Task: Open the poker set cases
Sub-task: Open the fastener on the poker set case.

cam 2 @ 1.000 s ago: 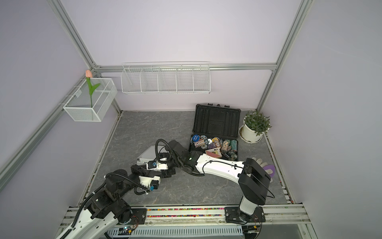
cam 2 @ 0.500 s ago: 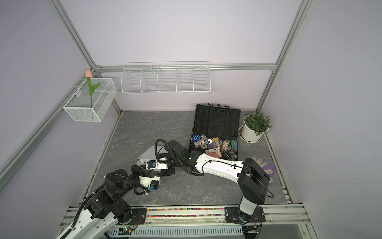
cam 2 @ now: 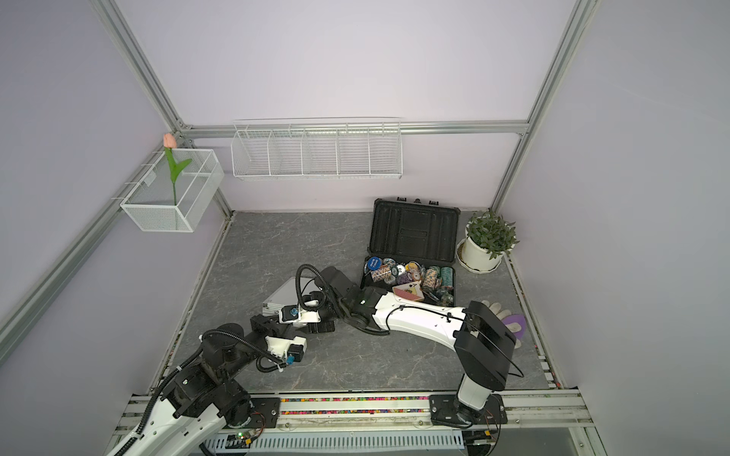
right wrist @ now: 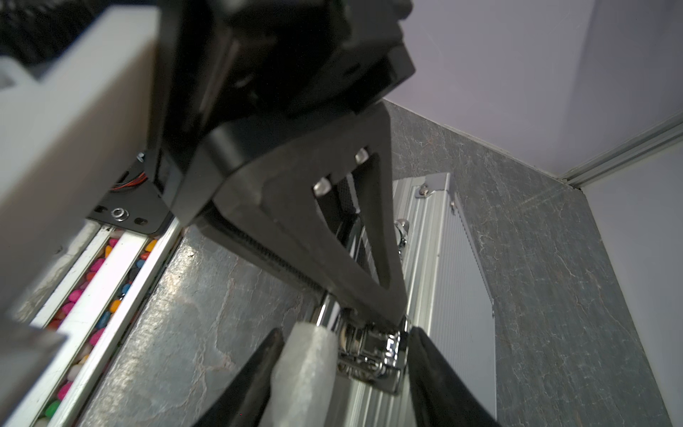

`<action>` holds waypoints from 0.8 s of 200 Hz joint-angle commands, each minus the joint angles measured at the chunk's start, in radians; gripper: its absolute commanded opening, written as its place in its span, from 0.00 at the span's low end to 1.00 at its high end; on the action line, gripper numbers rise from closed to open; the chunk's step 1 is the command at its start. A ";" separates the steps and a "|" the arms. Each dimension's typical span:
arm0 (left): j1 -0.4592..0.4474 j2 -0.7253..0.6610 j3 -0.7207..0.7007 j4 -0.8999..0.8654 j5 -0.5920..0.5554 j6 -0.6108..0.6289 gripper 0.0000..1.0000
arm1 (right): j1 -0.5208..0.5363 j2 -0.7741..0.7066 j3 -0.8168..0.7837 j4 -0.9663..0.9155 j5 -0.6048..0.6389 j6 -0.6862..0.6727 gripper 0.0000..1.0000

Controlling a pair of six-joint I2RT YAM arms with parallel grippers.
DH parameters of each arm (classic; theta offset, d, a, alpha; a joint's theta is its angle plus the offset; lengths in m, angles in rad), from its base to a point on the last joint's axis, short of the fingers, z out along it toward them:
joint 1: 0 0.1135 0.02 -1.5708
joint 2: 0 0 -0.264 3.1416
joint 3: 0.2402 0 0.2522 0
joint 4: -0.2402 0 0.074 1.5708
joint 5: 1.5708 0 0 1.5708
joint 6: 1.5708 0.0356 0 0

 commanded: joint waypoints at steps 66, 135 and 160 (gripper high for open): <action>-0.005 -0.020 0.011 0.072 -0.006 0.063 0.00 | 0.003 -0.008 0.009 -0.056 -0.068 -0.023 0.43; -0.005 -0.022 0.010 0.088 -0.004 0.041 0.00 | 0.003 -0.008 0.011 -0.059 -0.068 -0.014 0.36; -0.005 -0.041 0.009 0.080 0.002 0.032 0.00 | 0.003 -0.010 0.018 -0.074 -0.074 -0.002 0.32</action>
